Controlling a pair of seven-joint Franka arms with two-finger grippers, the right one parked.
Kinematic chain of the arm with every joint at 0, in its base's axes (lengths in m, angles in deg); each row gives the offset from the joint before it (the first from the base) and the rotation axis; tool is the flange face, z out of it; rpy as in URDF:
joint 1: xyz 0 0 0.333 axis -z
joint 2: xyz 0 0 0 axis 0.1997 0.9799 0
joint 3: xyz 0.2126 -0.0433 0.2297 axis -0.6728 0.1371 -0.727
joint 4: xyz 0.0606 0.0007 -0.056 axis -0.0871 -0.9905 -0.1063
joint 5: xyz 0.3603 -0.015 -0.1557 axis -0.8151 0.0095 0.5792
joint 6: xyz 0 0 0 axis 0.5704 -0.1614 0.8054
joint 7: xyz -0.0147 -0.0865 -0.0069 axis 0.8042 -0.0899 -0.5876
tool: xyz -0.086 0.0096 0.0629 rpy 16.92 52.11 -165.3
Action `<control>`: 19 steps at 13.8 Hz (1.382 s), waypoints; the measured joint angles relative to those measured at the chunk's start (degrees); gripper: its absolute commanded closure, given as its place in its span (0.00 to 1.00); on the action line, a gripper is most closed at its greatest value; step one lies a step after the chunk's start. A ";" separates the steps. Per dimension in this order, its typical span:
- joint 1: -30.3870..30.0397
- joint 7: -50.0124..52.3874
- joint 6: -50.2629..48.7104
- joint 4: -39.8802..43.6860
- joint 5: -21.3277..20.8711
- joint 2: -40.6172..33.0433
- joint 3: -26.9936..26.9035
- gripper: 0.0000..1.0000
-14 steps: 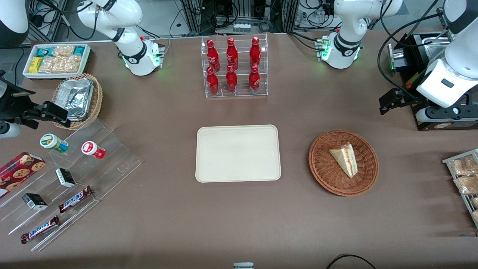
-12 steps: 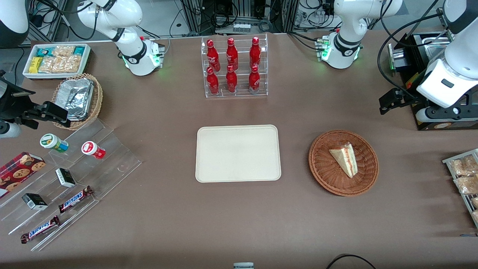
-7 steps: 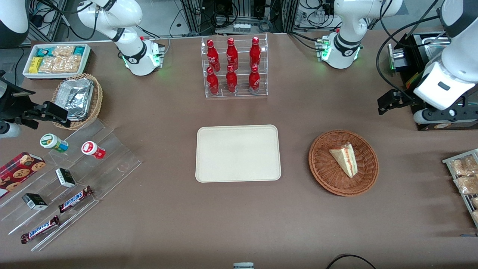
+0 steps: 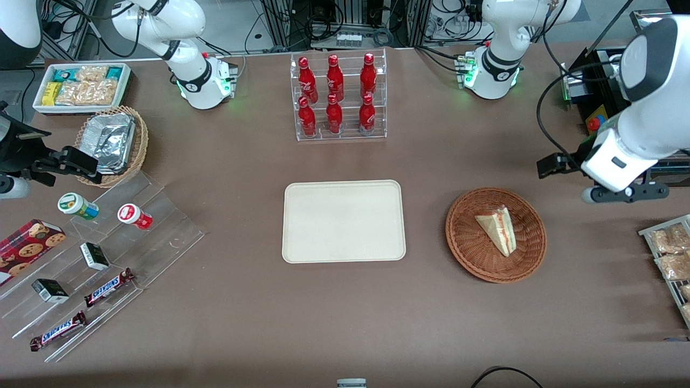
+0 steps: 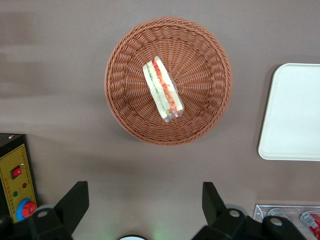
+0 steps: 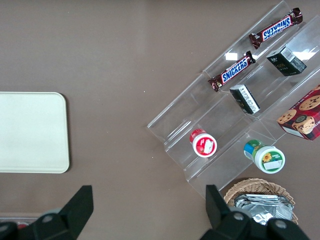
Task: Place sandwich from basket to tray
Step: 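Move the open left gripper over the wrapped sandwich in the basket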
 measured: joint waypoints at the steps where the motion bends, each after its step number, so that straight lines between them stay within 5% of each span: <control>1: -0.03 0.00 0.44 -0.04 0.00 1.06 -0.15 0.00; 8: -0.04 0.42 10.48 -3.15 0.00 6.99 -0.29 0.00; 19: 0.11 16.89 25.83 -14.02 -0.03 7.34 -0.12 0.00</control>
